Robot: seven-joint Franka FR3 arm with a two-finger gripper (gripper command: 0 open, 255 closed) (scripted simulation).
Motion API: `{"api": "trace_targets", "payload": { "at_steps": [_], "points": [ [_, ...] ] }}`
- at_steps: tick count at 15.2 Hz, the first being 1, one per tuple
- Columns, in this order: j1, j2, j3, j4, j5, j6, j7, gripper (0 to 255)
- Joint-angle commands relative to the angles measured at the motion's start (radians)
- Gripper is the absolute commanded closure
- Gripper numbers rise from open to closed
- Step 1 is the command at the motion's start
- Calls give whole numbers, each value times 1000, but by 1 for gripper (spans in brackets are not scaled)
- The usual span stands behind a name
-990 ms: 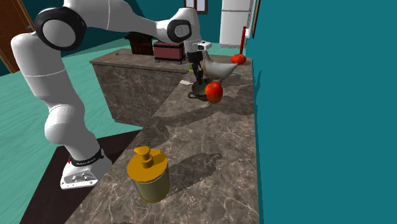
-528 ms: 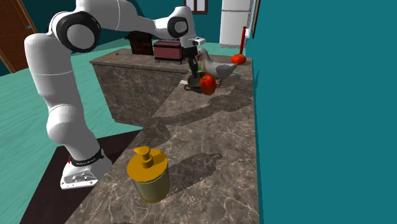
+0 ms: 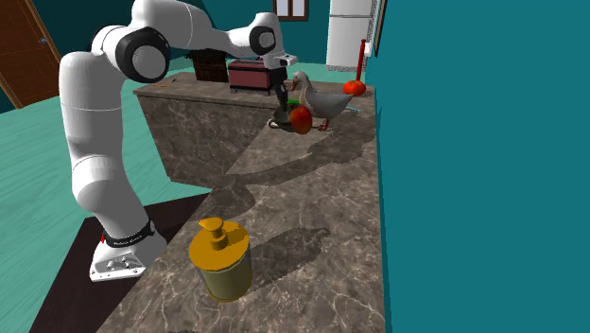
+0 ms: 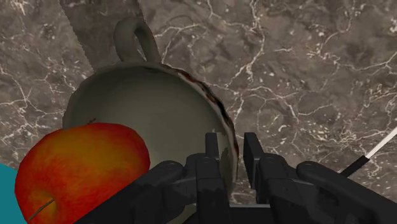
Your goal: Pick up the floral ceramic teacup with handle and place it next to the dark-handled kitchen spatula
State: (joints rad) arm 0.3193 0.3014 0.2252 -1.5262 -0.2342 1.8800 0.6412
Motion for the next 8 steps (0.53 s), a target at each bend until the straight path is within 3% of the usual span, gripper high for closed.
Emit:
{"api": "trace_targets", "payload": {
  "at_steps": [1, 8],
  "points": [
    [1, 6, -1, -16, -3, 22, 7, 255],
    [-1, 19, -4, -90, -13, 108, 24, 255]
  ]
}}
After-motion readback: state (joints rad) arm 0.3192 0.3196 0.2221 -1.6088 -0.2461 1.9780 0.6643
